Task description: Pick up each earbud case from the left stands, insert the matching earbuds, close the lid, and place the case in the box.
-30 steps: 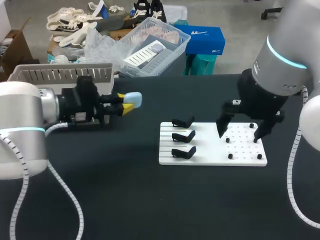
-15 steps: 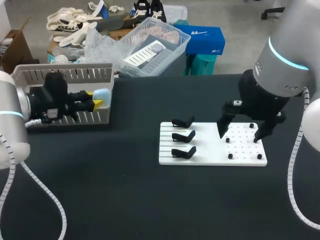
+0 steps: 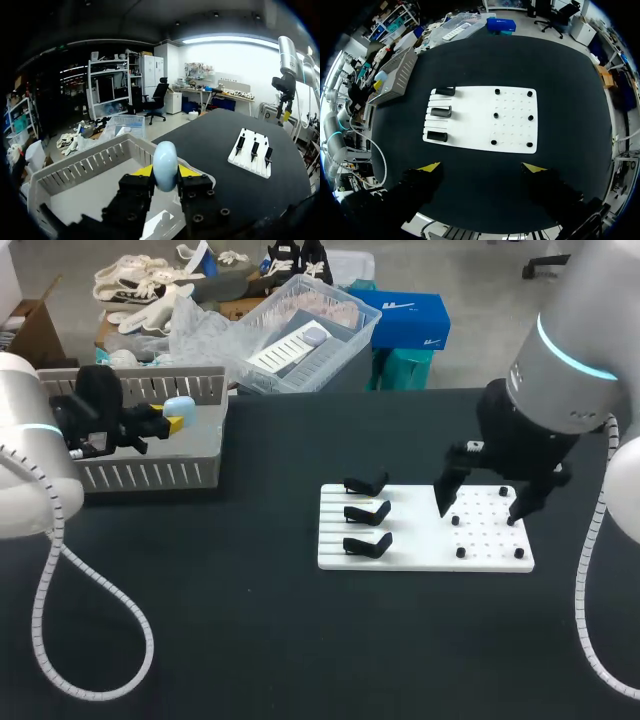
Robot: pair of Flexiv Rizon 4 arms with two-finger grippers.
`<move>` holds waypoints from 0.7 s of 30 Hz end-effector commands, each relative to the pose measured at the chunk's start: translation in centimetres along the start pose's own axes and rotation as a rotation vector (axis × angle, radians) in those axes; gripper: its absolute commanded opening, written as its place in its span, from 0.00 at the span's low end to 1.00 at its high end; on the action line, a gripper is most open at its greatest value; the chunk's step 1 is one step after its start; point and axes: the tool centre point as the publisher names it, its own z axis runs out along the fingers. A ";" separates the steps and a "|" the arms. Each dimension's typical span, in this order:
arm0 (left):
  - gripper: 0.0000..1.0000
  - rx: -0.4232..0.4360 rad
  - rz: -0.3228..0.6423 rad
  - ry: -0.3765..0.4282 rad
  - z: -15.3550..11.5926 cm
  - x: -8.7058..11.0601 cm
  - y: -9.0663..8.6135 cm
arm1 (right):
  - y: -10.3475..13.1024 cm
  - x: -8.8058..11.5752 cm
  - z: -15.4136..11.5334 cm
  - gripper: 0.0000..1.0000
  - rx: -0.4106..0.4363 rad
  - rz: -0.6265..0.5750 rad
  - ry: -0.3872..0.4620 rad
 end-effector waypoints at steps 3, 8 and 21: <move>0.00 -0.238 -0.009 0.003 2.6 0.8 1.2 | 0.0 0.2 0.0 1.00 0.002 0.002 -0.007; 0.96 -0.242 -0.012 0.017 2.9 1.5 1.6 | 0.0 0.2 0.0 1.00 0.002 0.002 -0.007; 1.00 -0.157 0.101 -0.083 2.2 -1.2 -1.9 | 0.0 0.2 0.0 1.00 0.002 0.002 -0.007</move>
